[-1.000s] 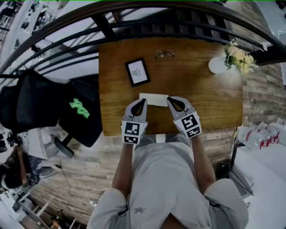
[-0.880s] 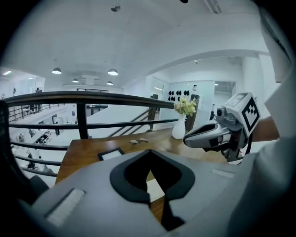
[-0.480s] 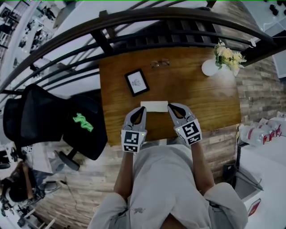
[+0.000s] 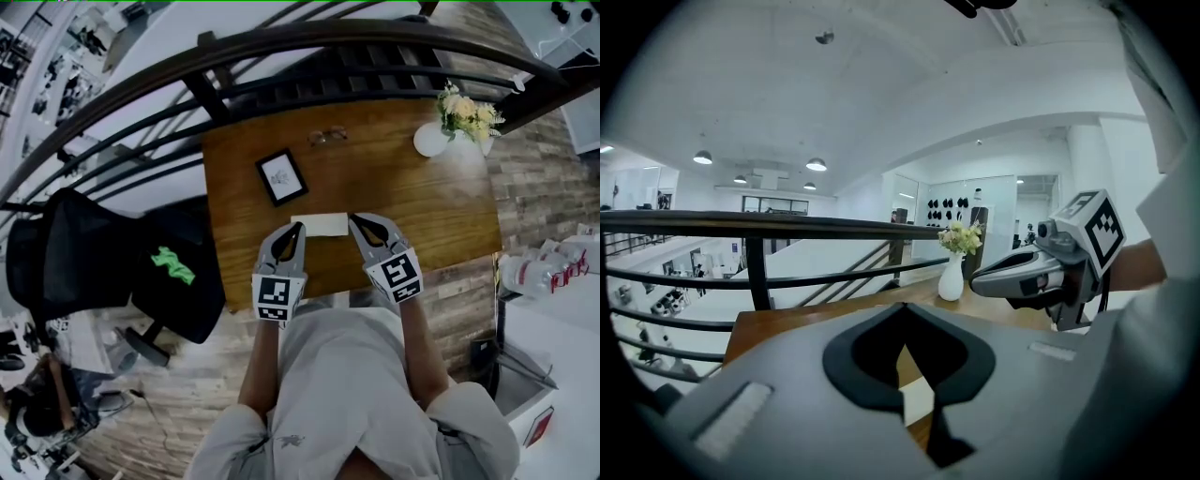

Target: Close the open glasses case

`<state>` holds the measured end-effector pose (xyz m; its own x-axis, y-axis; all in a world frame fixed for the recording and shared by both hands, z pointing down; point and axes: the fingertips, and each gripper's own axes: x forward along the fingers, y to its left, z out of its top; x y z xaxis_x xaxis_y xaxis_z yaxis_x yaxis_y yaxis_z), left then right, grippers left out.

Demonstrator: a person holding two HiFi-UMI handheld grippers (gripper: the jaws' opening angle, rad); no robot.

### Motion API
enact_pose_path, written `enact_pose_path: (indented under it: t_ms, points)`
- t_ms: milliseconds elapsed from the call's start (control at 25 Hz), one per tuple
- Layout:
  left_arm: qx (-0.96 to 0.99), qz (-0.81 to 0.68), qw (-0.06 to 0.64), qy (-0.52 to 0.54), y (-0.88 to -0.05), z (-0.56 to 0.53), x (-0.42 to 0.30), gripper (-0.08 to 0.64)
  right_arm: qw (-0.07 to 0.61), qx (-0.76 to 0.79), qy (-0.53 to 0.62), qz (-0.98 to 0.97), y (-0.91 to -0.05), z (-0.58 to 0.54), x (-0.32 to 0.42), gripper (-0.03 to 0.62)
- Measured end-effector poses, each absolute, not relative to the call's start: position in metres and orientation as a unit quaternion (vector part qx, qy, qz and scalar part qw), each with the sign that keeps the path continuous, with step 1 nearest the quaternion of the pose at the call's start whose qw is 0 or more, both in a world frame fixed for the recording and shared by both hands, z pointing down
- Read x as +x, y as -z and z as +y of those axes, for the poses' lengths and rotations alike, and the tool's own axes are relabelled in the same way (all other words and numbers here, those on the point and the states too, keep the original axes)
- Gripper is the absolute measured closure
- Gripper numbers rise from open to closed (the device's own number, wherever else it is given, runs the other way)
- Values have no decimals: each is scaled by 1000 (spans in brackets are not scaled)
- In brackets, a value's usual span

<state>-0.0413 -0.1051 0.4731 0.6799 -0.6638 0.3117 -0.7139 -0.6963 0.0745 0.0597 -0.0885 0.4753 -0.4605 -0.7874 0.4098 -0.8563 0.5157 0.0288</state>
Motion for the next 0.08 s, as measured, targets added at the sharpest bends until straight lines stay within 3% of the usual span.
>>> enact_pose_path:
  t_ms: [80]
  points:
    - [912, -377, 94, -129, -470, -105, -39, 540, 189, 485, -87, -850, -472, -90, 62, 589]
